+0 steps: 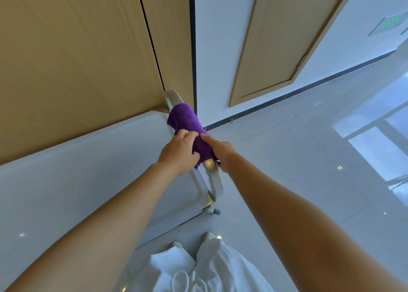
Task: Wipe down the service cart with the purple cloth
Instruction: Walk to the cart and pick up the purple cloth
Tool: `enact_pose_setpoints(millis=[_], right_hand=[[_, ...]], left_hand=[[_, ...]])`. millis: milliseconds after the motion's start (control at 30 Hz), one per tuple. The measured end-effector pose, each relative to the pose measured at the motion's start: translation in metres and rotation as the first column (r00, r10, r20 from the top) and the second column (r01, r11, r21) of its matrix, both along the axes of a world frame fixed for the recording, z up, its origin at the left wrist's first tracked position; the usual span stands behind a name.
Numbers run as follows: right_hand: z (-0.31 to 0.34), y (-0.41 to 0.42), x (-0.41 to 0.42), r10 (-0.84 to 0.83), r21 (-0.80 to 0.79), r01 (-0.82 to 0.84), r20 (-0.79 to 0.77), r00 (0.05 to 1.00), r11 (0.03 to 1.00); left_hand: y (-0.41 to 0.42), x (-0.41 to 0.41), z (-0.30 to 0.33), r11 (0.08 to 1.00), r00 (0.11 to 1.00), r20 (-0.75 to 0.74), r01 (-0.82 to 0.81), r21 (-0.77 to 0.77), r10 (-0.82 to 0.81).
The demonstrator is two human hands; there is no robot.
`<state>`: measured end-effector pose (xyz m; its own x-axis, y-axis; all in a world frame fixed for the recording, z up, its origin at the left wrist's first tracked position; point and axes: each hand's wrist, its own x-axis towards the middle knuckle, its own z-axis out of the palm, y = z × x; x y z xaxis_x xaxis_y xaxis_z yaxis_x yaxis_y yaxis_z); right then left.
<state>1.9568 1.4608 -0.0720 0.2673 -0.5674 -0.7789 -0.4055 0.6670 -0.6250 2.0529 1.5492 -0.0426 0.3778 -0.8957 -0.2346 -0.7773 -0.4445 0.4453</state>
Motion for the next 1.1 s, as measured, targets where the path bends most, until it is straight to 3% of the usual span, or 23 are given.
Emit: enact_pose_setpoints(millis=[167,233,333,433,500,567,600,633,700,800,833,900,967,1000,1100], right_hand=[[0.007,-0.011,-0.007,-0.053,0.193,0.046,0.030,0.998,0.980],[0.013,-0.012,-0.007,-0.068,0.196,0.063,0.021,0.997,0.979],[0.019,-0.011,-0.003,-0.100,-0.030,0.104,0.104,0.990,0.994],[0.036,-0.008,0.003,-0.018,-0.225,0.071,0.227,0.974,0.972],[0.053,-0.003,0.007,0.102,-0.322,-0.013,0.260,0.960,0.947],[0.068,0.003,0.012,0.239,-0.428,-0.118,0.240,0.941,0.896],[0.073,0.007,0.015,0.321,-0.505,-0.184,0.197,0.927,0.843],[0.077,0.013,0.019,0.407,-0.594,-0.263,0.120,0.905,0.760],[0.083,0.027,0.027,0.562,-0.742,-0.440,-0.105,0.821,0.505],[0.086,0.060,0.036,0.676,-0.786,-0.610,-0.396,0.621,0.100],[0.084,0.072,0.038,0.702,-0.784,-0.621,-0.429,0.568,0.023],[0.077,0.095,0.039,0.761,-0.805,-0.593,-0.407,0.506,-0.036],[0.069,0.113,0.039,0.823,-0.822,-0.569,-0.316,0.473,0.012],[0.066,0.121,0.039,0.843,-0.816,-0.571,-0.243,0.479,0.090],[0.054,0.142,0.046,0.760,-0.708,-0.502,0.075,0.646,0.497]], left_hand=[[-0.002,0.000,0.001,0.999,0.998,-0.051,-0.025,0.026,0.026],[-0.003,-0.001,0.001,0.999,0.997,-0.070,-0.031,0.015,0.032],[0.000,-0.003,0.001,0.999,0.995,-0.091,-0.044,-0.032,0.041],[0.001,-0.002,0.000,0.982,0.974,-0.189,-0.146,-0.117,0.122],[-0.001,0.000,0.008,0.901,0.846,-0.437,-0.405,-0.157,0.305],[-0.003,0.001,0.026,0.739,0.532,-0.732,-0.671,-0.056,0.427],[-0.002,0.002,0.036,0.675,0.382,-0.806,-0.738,0.028,0.451],[0.000,0.006,0.043,0.640,0.290,-0.835,-0.762,0.094,0.468],[0.007,0.017,0.052,0.652,0.226,-0.839,-0.735,0.187,0.496],[0.026,0.034,0.056,0.694,0.122,-0.846,-0.639,0.333,0.519],[0.034,0.038,0.056,0.680,0.071,-0.846,-0.631,0.372,0.528],[0.053,0.043,0.053,0.622,0.060,-0.811,-0.674,0.398,0.583],[0.074,0.048,0.045,0.542,0.081,-0.762,-0.751,0.377,0.642],[0.085,0.051,0.039,0.513,0.106,-0.736,-0.782,0.354,0.669],[0.117,0.056,0.029,0.495,0.212,-0.663,-0.825,0.273,0.718]])
